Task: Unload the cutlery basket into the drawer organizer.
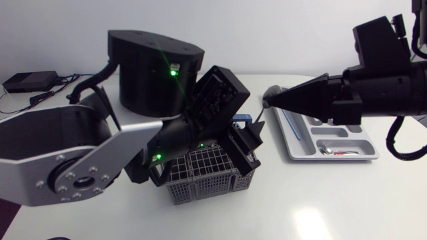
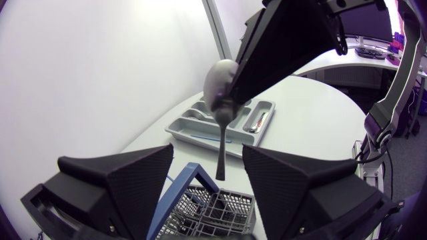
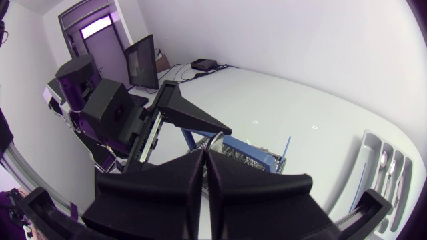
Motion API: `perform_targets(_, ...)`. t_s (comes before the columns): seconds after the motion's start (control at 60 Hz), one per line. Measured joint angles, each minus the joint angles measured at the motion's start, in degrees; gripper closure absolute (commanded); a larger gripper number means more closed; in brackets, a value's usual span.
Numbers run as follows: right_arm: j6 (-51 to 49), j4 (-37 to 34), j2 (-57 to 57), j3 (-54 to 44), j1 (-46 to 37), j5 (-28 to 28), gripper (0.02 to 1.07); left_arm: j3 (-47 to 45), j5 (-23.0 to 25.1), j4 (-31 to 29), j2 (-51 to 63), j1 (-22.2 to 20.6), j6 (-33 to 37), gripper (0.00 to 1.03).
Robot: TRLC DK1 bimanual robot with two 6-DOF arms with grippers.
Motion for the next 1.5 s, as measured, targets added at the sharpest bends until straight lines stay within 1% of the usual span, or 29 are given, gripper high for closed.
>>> perform_targets(0.117, 1.11, 0.02, 0.00, 0.13, 1.33, 0.28, 1.01, 0.00, 0.00, 0.02, 0.11, 0.00, 0.00, 0.46)
perform_targets(0.267, 1.53, -0.02, 0.00, 0.26, 2.40, 1.51, 1.01, 0.00, 0.00, 0.09, 0.37, 0.00, 0.00, 0.60)
perform_targets(0.417, 2.23, -0.02, 0.00, 0.83, 2.69, 1.53, 1.01, 0.02, 0.00, 0.92, 0.61, 0.00, 0.00, 0.79)
perform_targets(0.483, 2.40, -0.02, 0.00, 1.07, 2.69, 1.88, 1.01, 0.02, 0.00, 1.27, 0.70, 0.00, -0.02, 0.83)
perform_targets(0.533, 2.58, -0.02, 0.00, 1.11, 2.71, 1.97, 1.01, 0.02, 0.00, 1.33, 0.74, 0.00, -0.02, 0.84)
perform_targets(0.617, 2.58, -0.04, 0.02, 1.14, 2.93, 2.38, 1.01, 0.02, 0.02, 1.36, 0.79, 0.00, -0.02, 0.91)
perform_targets(1.183, 2.58, 0.00, 0.52, 1.33, 3.19, 2.97, 1.01, 0.02, 0.04, 1.70, 1.03, -0.37, -0.22, 0.94)
perform_targets(1.317, 2.58, -0.02, 0.72, 1.51, 3.41, 3.04, 0.99, 0.02, 0.02, 1.70, 1.03, -0.37, -0.22, 0.94)
perform_targets(1.35, 2.58, -0.02, 0.76, 1.53, 3.41, 3.04, 0.96, 0.02, 0.04, 1.73, 1.03, -0.37, -0.22, 0.94)
perform_targets(1.367, 2.58, -0.02, 0.76, 1.53, 3.41, 3.06, 0.92, 0.02, 0.02, 1.73, 1.03, -0.37, -0.22, 0.94)
perform_targets(1.433, 2.60, -0.07, 0.76, 1.53, 3.45, 3.23, 0.82, 0.02, 0.00, 1.73, 1.03, -0.37, -0.22, 0.94)
perform_targets(1.5, 2.75, -0.24, 0.76, 1.53, 3.45, 3.26, 0.78, 0.02, -0.09, 1.79, 1.03, -0.35, -0.22, 0.94)
